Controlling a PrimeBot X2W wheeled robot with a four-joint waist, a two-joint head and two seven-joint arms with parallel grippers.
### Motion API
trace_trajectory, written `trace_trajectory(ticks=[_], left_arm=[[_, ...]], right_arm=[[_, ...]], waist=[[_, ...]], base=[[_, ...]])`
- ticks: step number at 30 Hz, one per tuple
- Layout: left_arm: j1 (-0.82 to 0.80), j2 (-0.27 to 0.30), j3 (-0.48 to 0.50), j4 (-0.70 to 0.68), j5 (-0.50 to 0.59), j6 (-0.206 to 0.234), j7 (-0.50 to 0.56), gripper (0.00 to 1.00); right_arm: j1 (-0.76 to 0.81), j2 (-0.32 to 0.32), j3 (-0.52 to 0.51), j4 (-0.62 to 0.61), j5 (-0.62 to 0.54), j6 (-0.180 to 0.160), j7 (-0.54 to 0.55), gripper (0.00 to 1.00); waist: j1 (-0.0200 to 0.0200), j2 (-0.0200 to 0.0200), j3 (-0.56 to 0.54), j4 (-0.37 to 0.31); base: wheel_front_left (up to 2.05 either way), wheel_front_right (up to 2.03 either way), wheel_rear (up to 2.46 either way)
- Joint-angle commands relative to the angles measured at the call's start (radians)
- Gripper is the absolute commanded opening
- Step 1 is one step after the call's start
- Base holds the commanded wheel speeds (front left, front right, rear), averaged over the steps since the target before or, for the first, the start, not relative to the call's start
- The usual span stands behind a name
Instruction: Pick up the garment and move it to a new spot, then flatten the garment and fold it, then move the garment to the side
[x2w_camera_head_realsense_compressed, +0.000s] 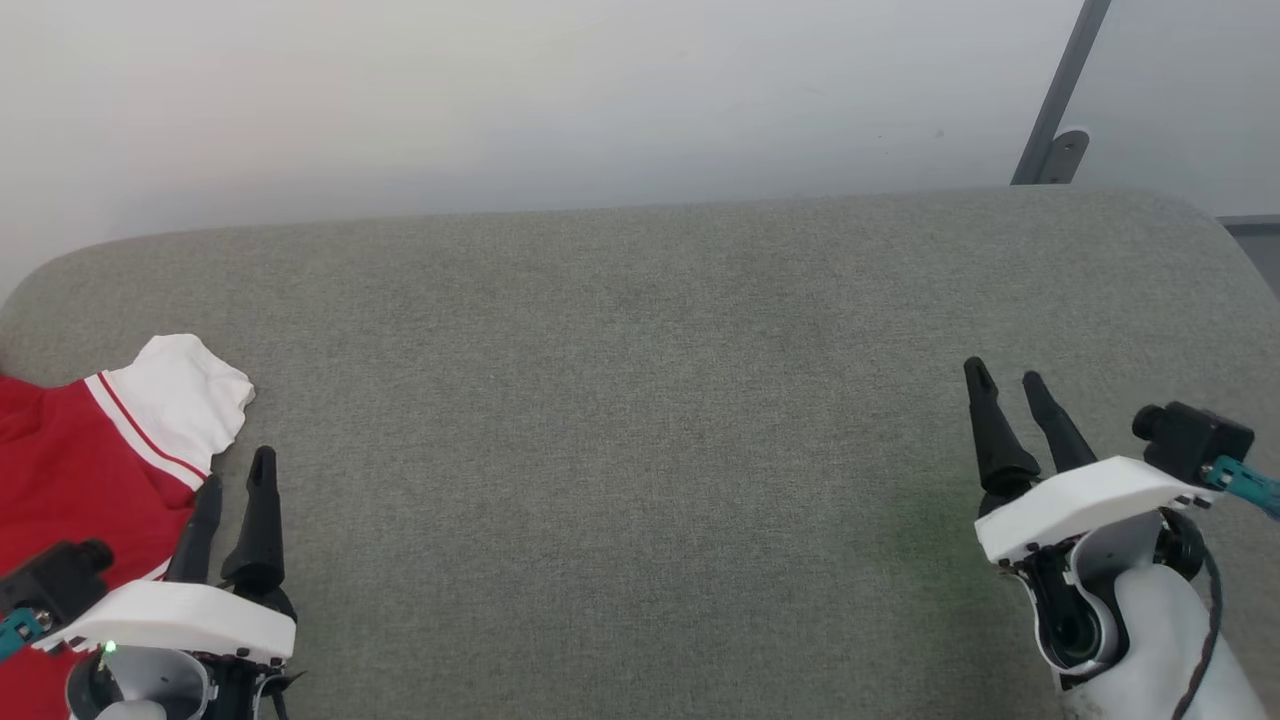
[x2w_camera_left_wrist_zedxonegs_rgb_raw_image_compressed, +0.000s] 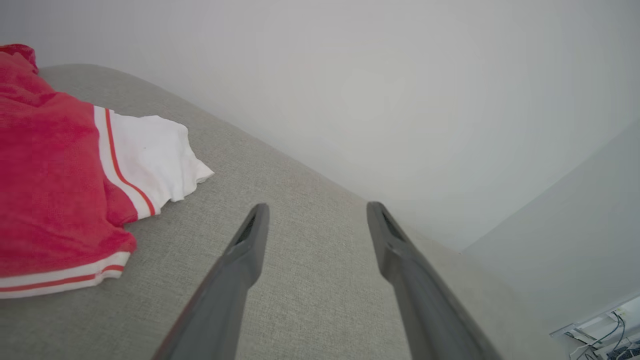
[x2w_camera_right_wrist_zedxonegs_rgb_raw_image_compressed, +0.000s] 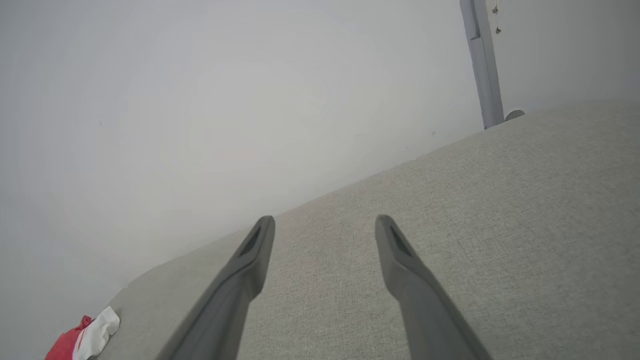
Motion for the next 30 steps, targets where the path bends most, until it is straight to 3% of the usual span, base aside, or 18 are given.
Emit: trace_trajectory(ticks=[1, 13, 30], left_arm=[[-0.027, 0.016, 0.001, -0.008, 0.038, 0.001, -0.011, 1.00], [-0.013, 0.033, -0.011, -0.005, 0.170, 0.001, -0.047, 1.00], [-0.015, 0.065, -0.016, -0.006, 0.291, 0.001, -0.091, 1.00]], right_arm=[[-0.036, -0.008, 0.006, 0.001, -0.047, 0.000, -0.012, 1.00], [-0.063, -0.004, -0.001, 0.044, -0.221, 0.000, -0.048, 1.00], [-0.085, -0.002, -0.031, 0.049, -0.335, 0.000, -0.092, 1.00]], waist=[[0.0000, 0.0000, 0.000, -0.001], [0.0000, 0.0000, 0.000, -0.004], [0.0000, 0.0000, 0.009, -0.011]], base=[[0.00, 0.00, 0.00], [0.00, 0.00, 0.00], [0.00, 0.00, 0.00]])
